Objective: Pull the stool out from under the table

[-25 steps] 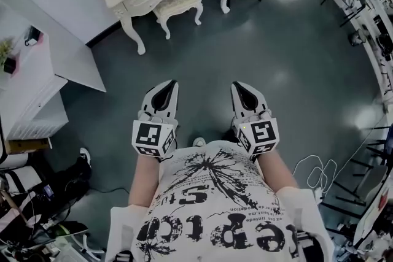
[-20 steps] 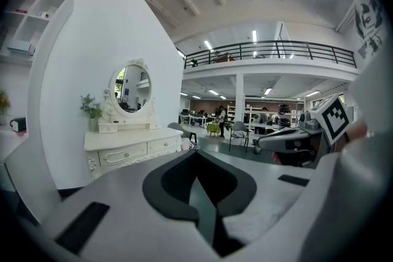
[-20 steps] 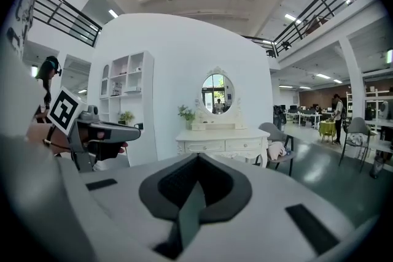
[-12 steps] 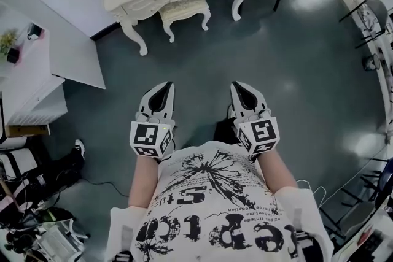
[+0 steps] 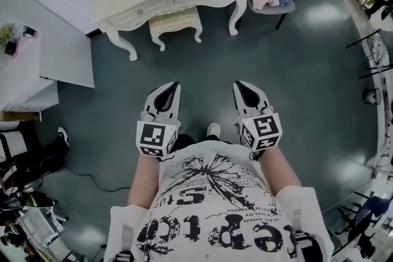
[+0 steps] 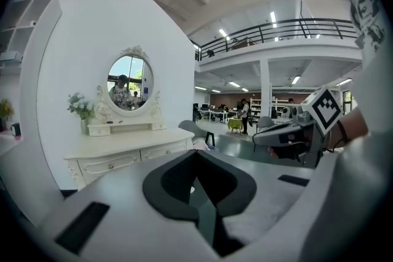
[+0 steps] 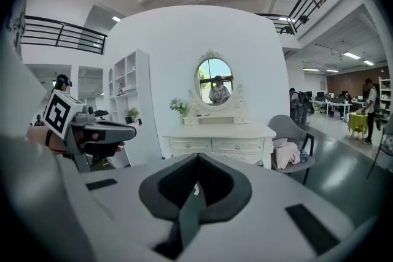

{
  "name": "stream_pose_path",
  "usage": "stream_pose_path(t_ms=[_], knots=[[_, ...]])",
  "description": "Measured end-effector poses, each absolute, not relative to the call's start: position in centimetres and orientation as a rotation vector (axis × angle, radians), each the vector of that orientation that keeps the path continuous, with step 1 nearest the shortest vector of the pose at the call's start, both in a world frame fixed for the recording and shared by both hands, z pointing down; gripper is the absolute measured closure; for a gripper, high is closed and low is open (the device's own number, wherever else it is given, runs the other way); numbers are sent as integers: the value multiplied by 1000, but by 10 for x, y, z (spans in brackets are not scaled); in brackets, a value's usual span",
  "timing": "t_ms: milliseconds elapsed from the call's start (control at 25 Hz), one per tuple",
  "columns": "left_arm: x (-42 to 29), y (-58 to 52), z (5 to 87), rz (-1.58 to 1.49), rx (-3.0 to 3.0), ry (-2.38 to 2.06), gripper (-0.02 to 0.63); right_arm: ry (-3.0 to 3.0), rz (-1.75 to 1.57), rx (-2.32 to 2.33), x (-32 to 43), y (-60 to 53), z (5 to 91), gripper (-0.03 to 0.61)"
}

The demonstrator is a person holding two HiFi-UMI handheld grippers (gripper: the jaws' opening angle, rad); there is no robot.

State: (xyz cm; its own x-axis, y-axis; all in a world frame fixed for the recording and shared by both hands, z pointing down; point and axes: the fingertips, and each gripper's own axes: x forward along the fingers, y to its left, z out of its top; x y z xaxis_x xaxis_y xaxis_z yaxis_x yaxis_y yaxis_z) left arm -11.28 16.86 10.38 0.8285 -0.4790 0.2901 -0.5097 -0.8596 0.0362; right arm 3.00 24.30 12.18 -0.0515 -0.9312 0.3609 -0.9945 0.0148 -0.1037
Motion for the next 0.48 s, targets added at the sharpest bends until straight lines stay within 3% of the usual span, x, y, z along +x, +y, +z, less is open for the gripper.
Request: stream_pose_path(t_ms=[480], knots=[[-57,56,171,340,2721,-923,597,-2128,498,1847,105,102,192,563]])
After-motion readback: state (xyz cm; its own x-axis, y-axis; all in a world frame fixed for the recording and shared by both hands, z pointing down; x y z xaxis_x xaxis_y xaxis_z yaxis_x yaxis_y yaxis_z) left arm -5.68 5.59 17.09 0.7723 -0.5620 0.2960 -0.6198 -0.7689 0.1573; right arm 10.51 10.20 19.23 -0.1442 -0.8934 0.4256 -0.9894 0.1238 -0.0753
